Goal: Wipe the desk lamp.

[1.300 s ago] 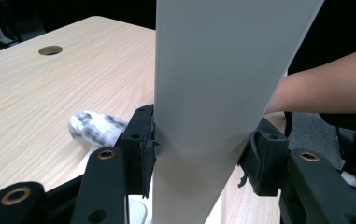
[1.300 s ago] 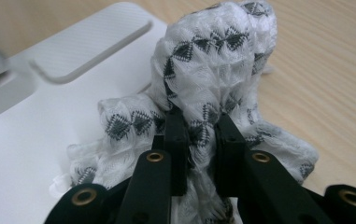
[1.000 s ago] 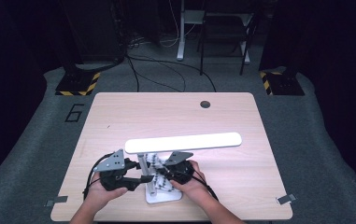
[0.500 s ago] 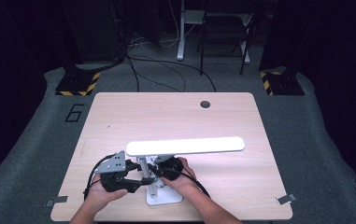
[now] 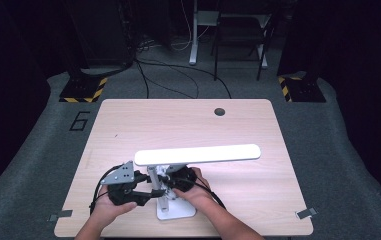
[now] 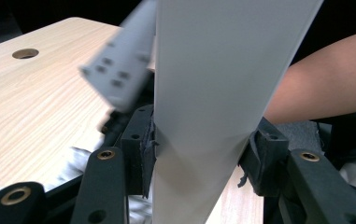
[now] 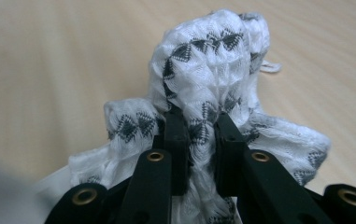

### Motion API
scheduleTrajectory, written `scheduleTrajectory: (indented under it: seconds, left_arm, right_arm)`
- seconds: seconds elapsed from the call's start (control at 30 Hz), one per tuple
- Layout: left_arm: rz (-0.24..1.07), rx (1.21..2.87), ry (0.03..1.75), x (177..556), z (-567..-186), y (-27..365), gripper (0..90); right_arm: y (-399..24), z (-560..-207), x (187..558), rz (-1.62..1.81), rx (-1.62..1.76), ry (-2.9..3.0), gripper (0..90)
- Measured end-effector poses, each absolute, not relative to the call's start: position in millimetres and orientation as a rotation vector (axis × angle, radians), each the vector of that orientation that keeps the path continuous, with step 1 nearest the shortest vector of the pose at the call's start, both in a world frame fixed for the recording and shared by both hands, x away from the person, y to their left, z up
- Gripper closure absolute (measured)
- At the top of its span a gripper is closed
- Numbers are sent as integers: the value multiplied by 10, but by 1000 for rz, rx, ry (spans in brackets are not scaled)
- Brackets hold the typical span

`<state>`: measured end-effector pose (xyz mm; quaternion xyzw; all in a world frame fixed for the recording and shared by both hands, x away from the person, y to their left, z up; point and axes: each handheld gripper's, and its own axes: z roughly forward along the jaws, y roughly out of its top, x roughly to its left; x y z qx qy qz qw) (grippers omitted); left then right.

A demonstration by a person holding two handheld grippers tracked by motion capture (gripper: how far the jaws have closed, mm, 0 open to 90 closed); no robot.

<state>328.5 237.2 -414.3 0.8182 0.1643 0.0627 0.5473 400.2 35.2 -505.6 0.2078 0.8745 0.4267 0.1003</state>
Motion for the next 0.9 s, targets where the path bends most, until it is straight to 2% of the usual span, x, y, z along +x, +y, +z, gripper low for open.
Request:
scheduleTrajectory:
  seconds: [0.17,0.37,0.47,0.67,0.9]
  left_arm:
    - [152,1940,390,3276,-4143,2363,514]
    - [152,1942,369,3276,-4148,2366,516]
    - [155,1945,369,3275,-4146,2366,516]
    - [161,1943,368,3272,-4147,2362,518]
    - [168,1951,390,3258,-4133,2343,519]
  right_arm:
    - [287,-5057,3761,1276,521,2638,791]
    - [295,-5052,3830,1277,553,2652,790]
    - [348,-5041,3923,1239,573,2616,788]
    - [469,-5027,4231,1221,824,2543,786]
    - [672,-5073,4565,1062,854,2553,783]
